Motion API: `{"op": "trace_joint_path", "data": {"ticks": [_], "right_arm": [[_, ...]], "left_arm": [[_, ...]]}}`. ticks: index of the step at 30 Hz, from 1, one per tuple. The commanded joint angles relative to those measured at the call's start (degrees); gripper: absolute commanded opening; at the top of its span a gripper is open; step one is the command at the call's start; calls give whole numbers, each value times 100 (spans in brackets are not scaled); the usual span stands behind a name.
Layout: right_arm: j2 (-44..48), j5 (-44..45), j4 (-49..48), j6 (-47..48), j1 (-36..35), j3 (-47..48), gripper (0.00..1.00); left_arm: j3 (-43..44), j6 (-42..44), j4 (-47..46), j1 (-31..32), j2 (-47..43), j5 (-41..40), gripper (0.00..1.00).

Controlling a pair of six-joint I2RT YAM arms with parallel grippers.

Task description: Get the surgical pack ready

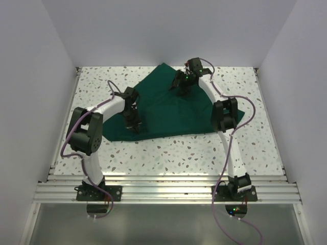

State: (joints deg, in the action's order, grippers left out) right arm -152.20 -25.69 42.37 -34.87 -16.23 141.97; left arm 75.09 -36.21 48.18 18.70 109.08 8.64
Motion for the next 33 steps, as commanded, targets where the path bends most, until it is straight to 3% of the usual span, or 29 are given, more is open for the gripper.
{"op": "trace_joint_path", "data": {"ticks": [1, 9, 13, 15, 16, 17, 18, 25, 33], "right_arm": [[672, 546, 438, -64, 330, 148, 67], [2403, 1935, 1871, 771, 568, -1292, 68], [3266, 2481, 2196, 1227, 568, -2356, 60], [3582, 2290, 2504, 1509, 525, -2673, 47], [3696, 2131, 2530, 1571, 472, -3075, 35], [3906, 2008, 2539, 1667, 437, -3270, 12], [4039, 1955, 2505, 1677, 393, -3446, 1], [4120, 1876, 2399, 1861, 313, -4309, 0], [3417, 1629, 2434, 1809, 182, -3994, 0]], "left_arm": [[181, 105, -195, -59, 17, -135, 8], [234, 228, -187, -59, 8, -47, 8], [322, 272, -178, -59, 79, 23, 8], [331, 281, -213, -59, 96, 67, 8], [340, 298, -204, -59, 105, 58, 8], [366, 298, -195, -59, 122, 50, 8], [401, 307, -169, -59, 175, 50, 8], [436, 298, -169, -59, 272, 111, 8], [533, 290, -107, -59, 316, 67, 8]]}}
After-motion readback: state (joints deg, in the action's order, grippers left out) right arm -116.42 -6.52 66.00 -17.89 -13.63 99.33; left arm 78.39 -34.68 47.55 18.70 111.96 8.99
